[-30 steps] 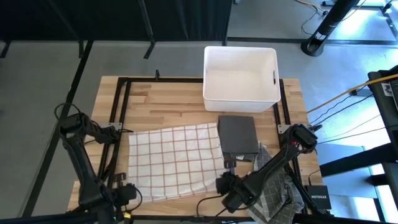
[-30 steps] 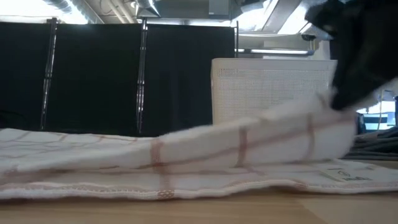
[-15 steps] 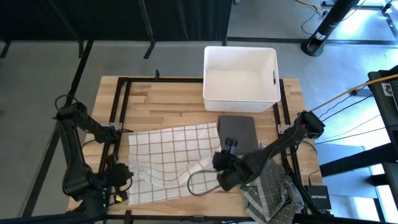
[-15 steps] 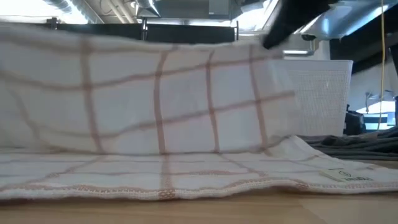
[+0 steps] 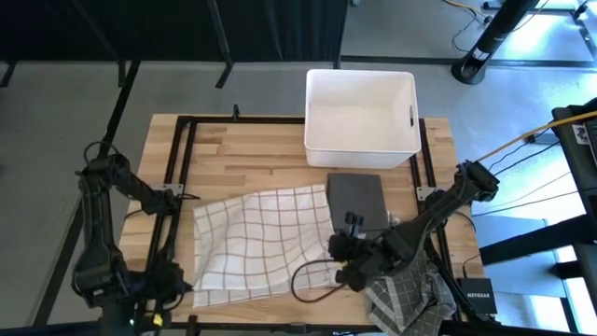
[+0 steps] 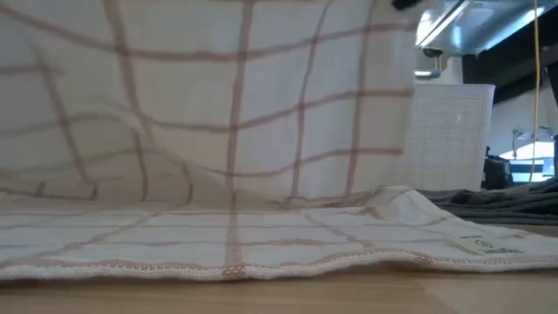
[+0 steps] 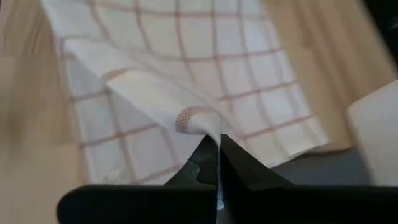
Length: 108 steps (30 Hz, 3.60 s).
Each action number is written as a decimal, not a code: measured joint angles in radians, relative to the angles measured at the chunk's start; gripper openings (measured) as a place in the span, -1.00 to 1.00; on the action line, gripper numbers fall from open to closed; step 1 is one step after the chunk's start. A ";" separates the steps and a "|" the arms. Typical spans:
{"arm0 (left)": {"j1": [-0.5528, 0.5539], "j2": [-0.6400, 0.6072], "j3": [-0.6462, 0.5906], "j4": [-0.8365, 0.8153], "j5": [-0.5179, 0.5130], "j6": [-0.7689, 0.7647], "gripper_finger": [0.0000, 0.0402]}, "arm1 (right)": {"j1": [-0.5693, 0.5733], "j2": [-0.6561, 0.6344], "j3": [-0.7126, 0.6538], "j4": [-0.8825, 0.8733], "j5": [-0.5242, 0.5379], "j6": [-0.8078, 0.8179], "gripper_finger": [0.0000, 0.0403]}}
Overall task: Fold towel
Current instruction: Fold the white towel
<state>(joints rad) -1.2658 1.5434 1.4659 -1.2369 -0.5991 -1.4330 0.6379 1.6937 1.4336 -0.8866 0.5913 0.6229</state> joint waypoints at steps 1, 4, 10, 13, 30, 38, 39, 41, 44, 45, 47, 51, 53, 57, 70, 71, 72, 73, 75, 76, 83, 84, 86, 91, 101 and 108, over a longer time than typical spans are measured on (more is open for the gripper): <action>-0.006 0.013 -0.005 -0.004 0.019 -0.016 -0.96 | 0.008 0.009 -0.001 -0.002 -0.020 0.010 -0.98; -0.025 0.055 -0.029 0.000 0.103 -0.056 -0.96 | 0.034 0.034 -0.002 -0.001 -0.069 0.052 -0.97; -0.045 0.092 -0.070 -0.086 0.199 -0.131 -0.96 | 0.058 0.069 -0.003 -0.007 -0.121 0.079 -0.96; -0.038 0.088 -0.061 -0.157 0.119 -0.146 -0.96 | 0.052 0.063 -0.003 -0.007 -0.056 0.071 -0.96; 0.053 -0.185 0.018 -0.335 -0.134 0.061 -0.96 | -0.159 -0.046 0.237 -0.094 0.239 -0.265 -0.95; 0.064 -0.372 0.017 -0.334 -0.134 0.108 -0.97 | -0.302 -0.078 0.320 -0.116 0.201 -0.371 -0.95; 0.064 -0.394 0.017 -0.334 -0.134 0.118 -0.98 | -0.319 -0.082 0.321 -0.117 0.199 -0.375 -0.95; 0.064 -0.439 0.017 -0.335 -0.135 0.142 -0.99 | -0.352 -0.087 0.321 -0.115 0.195 -0.395 -0.95; 0.064 -0.503 0.017 -0.334 -0.149 0.172 -0.98 | -0.398 -0.093 0.321 -0.110 0.195 -0.420 -0.95; 0.064 -0.526 0.017 -0.334 -0.158 0.185 -0.98 | -0.411 -0.094 0.321 -0.109 0.194 -0.422 -0.95; 0.064 -0.568 0.017 -0.335 -0.168 0.210 -0.99 | -0.436 -0.096 0.321 -0.107 0.194 -0.425 -0.95; 0.064 -0.641 0.017 -0.335 -0.170 0.220 -0.98 | -0.464 -0.105 0.321 -0.081 0.198 -0.448 -0.95; 0.064 -0.672 0.017 -0.335 -0.149 0.219 -0.98 | -0.464 -0.114 0.321 -0.062 0.212 -0.470 -0.95; 0.064 -0.729 0.017 -0.334 -0.121 0.203 -0.98 | -0.460 -0.126 0.358 -0.036 0.255 -0.500 -0.95; 0.062 -0.593 -0.146 -0.211 0.032 0.137 -0.97 | -0.283 -0.128 0.277 -0.198 -0.018 -0.293 -0.95; 0.062 -0.570 -0.172 -0.195 0.055 0.116 -0.97 | -0.264 -0.127 0.244 -0.197 -0.023 -0.268 -0.95; 0.062 -0.546 -0.201 -0.178 0.081 0.090 -0.97 | -0.245 -0.126 0.208 -0.195 -0.029 -0.244 -0.95; 0.062 -0.523 -0.230 -0.157 0.106 0.062 -0.97 | -0.227 -0.125 0.173 -0.185 -0.034 -0.218 -0.95; 0.056 -0.480 -0.287 -0.112 0.146 0.015 -0.97 | -0.196 -0.126 0.099 -0.145 -0.048 -0.176 -0.95; 0.049 -0.459 -0.316 -0.081 0.160 -0.003 -0.97 | -0.180 -0.126 0.061 -0.120 -0.057 -0.156 -0.95; 0.000 -0.330 -0.422 0.180 0.251 -0.082 -0.97 | -0.092 -0.125 -0.148 0.049 -0.105 -0.068 -0.95; -0.005 -0.317 -0.424 0.210 0.254 -0.083 -0.97 | -0.083 -0.125 -0.164 0.070 -0.117 -0.056 -0.95; -0.010 -0.295 -0.424 0.277 0.255 -0.079 -0.97 | -0.065 -0.125 -0.185 0.098 -0.132 -0.042 -0.95; -0.018 -0.239 -0.423 0.383 0.232 -0.077 -0.97 | -0.012 -0.125 -0.211 0.145 -0.159 -0.006 -0.95; -0.017 -0.089 -0.423 0.549 0.229 -0.022 -0.97 | 0.051 -0.080 -0.220 0.212 -0.235 0.065 -0.95; -0.017 0.004 -0.423 0.613 0.232 -0.025 -0.97 | 0.050 0.027 -0.220 0.234 -0.342 0.084 -0.95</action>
<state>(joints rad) -1.2831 1.5472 1.0433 -0.6235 -0.3666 -1.4578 0.6879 1.7204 1.2133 -0.6527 0.2489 0.7065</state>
